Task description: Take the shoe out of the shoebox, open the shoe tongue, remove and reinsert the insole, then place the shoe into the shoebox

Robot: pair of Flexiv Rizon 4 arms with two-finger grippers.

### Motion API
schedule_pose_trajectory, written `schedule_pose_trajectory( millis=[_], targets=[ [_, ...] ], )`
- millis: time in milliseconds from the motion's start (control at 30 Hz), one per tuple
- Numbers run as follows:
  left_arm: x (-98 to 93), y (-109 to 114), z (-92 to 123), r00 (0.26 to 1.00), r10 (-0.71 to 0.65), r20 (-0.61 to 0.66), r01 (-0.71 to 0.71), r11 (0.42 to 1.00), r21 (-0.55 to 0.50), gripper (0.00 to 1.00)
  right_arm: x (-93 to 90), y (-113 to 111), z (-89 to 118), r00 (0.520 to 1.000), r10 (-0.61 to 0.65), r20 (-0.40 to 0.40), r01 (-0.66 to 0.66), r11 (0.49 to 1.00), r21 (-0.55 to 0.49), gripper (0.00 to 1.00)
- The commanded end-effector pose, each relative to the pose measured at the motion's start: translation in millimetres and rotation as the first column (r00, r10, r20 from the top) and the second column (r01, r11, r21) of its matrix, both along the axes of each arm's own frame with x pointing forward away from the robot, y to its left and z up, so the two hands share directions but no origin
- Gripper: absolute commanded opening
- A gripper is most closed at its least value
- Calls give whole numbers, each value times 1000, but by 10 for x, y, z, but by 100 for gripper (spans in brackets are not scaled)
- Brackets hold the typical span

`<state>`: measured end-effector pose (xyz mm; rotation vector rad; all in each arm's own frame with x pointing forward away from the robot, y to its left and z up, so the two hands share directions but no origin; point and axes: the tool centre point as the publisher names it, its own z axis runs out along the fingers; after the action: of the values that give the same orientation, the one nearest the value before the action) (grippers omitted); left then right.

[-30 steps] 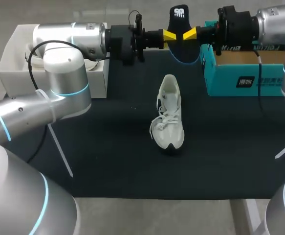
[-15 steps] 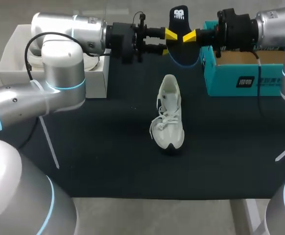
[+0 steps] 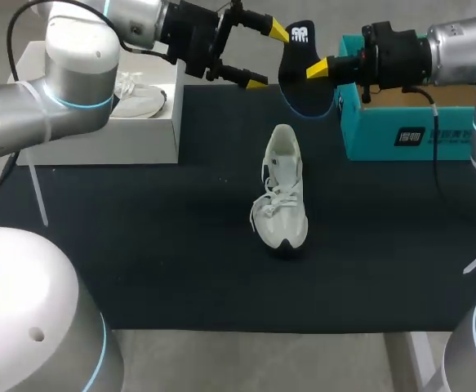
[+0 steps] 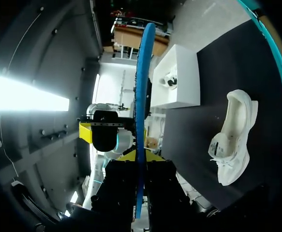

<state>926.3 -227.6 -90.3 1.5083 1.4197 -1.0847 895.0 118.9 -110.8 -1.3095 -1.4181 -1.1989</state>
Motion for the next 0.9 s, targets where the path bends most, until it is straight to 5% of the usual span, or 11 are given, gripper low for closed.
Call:
schedule_pose_trajectory(
  millis=[33, 600, 900],
  targets=[
    [-20, 46, -21, 1000, 8, 10, -8, 1000, 0, 100, 8, 8, 18, 1000, 3, 3, -3, 1000, -5, 0],
    [12, 221, -45, 998, 64, 6, -64, 998, 4, 100, 135, -67, 73, 965, -9, 262, -7, 998, 60, 0],
    [-46, 408, -66, 998, 60, -13, -59, 998, 9, 100, 171, -96, 181, 907, 3, 421, 3, 1000, -14, 0]
  ],
)
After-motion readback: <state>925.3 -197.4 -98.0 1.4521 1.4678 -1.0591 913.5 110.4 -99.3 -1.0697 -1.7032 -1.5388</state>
